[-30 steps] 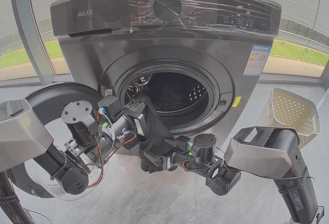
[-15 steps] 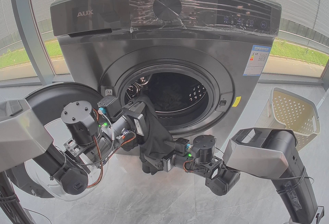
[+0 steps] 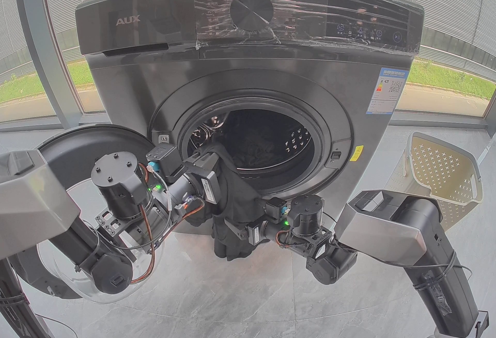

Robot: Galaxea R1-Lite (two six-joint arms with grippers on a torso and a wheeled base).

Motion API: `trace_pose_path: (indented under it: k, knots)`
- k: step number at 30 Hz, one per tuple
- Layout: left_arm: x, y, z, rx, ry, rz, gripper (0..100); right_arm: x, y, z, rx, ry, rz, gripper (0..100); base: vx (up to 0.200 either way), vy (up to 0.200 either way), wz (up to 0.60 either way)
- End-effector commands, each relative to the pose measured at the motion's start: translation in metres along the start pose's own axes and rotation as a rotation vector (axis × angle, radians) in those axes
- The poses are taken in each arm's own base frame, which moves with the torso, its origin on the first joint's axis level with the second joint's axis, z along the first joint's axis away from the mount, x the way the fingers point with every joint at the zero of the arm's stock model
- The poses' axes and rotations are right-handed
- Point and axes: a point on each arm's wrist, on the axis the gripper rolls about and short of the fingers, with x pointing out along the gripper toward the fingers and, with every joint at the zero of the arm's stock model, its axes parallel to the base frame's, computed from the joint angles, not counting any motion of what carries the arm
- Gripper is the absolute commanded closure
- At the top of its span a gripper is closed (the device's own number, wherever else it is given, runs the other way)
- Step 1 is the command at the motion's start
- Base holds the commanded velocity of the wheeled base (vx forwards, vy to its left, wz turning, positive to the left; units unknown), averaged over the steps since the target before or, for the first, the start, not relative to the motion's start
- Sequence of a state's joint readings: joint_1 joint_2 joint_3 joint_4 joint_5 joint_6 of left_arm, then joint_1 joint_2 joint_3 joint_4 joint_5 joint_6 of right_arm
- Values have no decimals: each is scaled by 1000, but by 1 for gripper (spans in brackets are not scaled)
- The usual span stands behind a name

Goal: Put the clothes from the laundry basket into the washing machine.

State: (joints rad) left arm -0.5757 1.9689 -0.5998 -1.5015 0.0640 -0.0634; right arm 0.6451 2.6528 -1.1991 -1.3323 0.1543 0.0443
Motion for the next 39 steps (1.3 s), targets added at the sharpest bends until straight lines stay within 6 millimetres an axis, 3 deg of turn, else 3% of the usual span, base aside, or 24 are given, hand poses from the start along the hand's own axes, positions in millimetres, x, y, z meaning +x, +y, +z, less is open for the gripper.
trace_pose_path:
  k: [1, 8, 10, 13, 18, 21, 27, 35, 39]
  knots:
    - [-1, 3, 0, 0, 3, 9, 100, -3, -14, -1, 1, -1, -34, 0, 0, 0, 0]
    - [0, 8, -1, 4, 6, 24, 100, -21, -3, 7, -15, 24, -1, 0, 0, 0, 0]
    - [0, 9, -1, 3, 5, 27, 100, -35, 23, 0, -12, 87, 128, 0, 0, 0, 0]
    - [1, 8, -1, 3, 3, 25, 100, -36, 39, -5, -10, 113, 196, 0, 0, 0, 0]
    - [1, 6, 0, 2, 2, 21, 100, -11, 46, -13, -11, 73, 223, 0, 0, 0, 0]
    - [0, 6, 0, 1, 1, 33, 100, 1, 48, -8, 21, 30, 231, 0, 0, 0, 0]
    - [1, 6, 0, 1, -3, 34, 100, 6, 67, -1, 95, 9, 265, 0, 0, 0, 0]
    - [1, 5, 1, -1, -8, 33, 100, 12, 66, -6, 95, 5, 241, 0, 0, 0, 0]
    - [2, 5, 2, -1, -9, 32, 100, 24, 59, -15, 87, 5, 165, 0, 0, 0, 0]
